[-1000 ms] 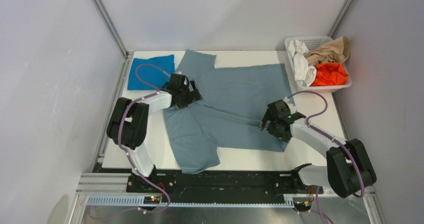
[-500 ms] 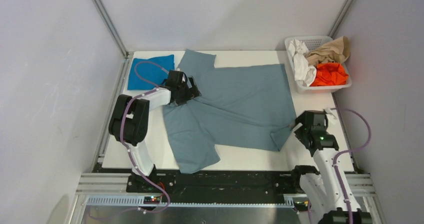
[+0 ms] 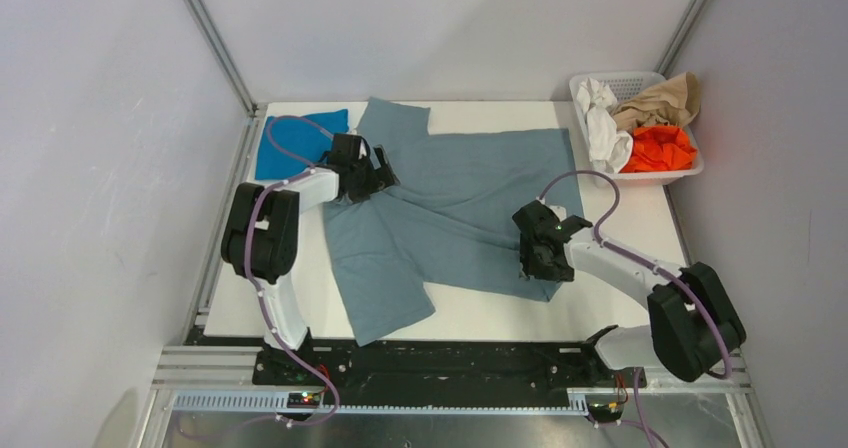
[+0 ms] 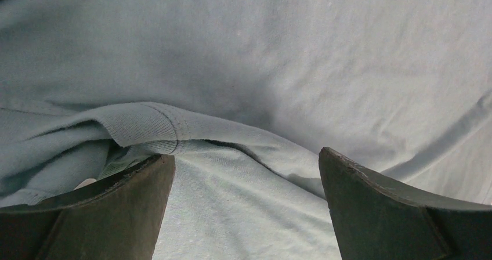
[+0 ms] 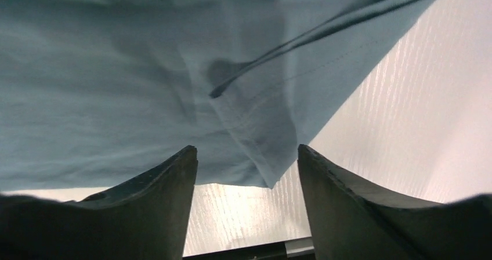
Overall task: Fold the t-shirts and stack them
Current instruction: Flatten out the tshirt
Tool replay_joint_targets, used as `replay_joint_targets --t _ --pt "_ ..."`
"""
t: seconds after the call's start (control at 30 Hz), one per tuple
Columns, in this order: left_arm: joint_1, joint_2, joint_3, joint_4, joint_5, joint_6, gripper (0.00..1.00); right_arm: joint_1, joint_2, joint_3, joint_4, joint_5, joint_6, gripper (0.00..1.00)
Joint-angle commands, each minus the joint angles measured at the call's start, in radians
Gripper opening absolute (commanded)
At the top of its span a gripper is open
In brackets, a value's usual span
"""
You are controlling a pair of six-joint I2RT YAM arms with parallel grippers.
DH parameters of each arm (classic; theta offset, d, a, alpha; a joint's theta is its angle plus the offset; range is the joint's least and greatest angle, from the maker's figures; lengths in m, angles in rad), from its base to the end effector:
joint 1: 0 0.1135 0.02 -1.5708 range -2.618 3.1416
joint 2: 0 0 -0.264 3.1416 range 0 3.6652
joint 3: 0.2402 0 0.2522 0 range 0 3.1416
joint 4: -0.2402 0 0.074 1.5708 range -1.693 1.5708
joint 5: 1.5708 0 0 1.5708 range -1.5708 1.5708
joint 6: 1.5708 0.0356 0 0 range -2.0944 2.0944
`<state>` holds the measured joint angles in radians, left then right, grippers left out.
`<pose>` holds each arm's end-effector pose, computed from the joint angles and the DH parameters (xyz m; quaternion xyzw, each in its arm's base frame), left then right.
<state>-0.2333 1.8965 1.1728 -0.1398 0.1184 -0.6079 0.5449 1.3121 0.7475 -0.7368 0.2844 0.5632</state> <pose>0.3870 -0.0963 0.1633 -0.1542 0.9239 -0.1918 0.2929 0.1936 0.1056 0.1841 0.0280 0.9807 -0.0495 0.1869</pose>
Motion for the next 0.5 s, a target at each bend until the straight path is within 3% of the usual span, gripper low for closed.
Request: replay_joint_targets --t 0.0,0.23,0.47 --pt "0.024 0.028 0.023 -0.025 -0.004 0.054 1.0 -0.01 0.054 0.042 -0.015 0.031 -0.004 0.64" --pt "0.025 0.039 0.038 -0.025 0.022 0.063 1.0 -0.019 0.133 0.047 0.097 0.039 0.012 0.54" --pt "0.024 0.036 0.034 -0.026 0.026 0.065 1.0 -0.037 0.156 0.059 0.097 0.13 0.048 0.41"
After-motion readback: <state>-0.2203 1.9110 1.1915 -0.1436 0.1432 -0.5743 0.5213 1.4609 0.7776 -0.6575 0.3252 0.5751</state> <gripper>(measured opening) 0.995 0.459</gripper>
